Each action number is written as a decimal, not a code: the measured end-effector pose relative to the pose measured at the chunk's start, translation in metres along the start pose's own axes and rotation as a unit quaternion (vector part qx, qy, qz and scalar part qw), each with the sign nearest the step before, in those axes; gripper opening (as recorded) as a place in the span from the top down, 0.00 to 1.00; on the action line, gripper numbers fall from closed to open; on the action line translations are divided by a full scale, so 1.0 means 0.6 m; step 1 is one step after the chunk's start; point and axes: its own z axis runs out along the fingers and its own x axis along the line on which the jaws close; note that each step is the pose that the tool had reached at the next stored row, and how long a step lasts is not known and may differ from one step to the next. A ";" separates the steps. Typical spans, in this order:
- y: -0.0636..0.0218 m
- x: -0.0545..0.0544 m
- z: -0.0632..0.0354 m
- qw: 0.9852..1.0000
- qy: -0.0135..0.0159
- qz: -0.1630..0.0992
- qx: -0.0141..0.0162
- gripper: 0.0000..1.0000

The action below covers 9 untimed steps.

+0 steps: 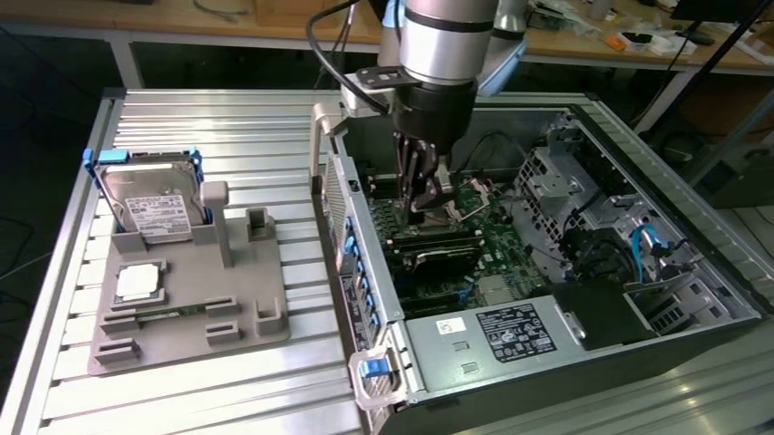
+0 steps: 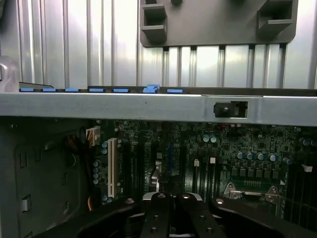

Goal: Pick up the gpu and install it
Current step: 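Press down on the gpu until it lock into place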

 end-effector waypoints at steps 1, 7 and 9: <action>0.001 0.000 -0.002 1.000 0.000 0.000 0.003 0.89; 0.022 0.000 -0.003 1.000 0.000 0.003 0.016 0.89; 0.032 0.000 -0.004 1.000 0.000 0.003 0.020 0.89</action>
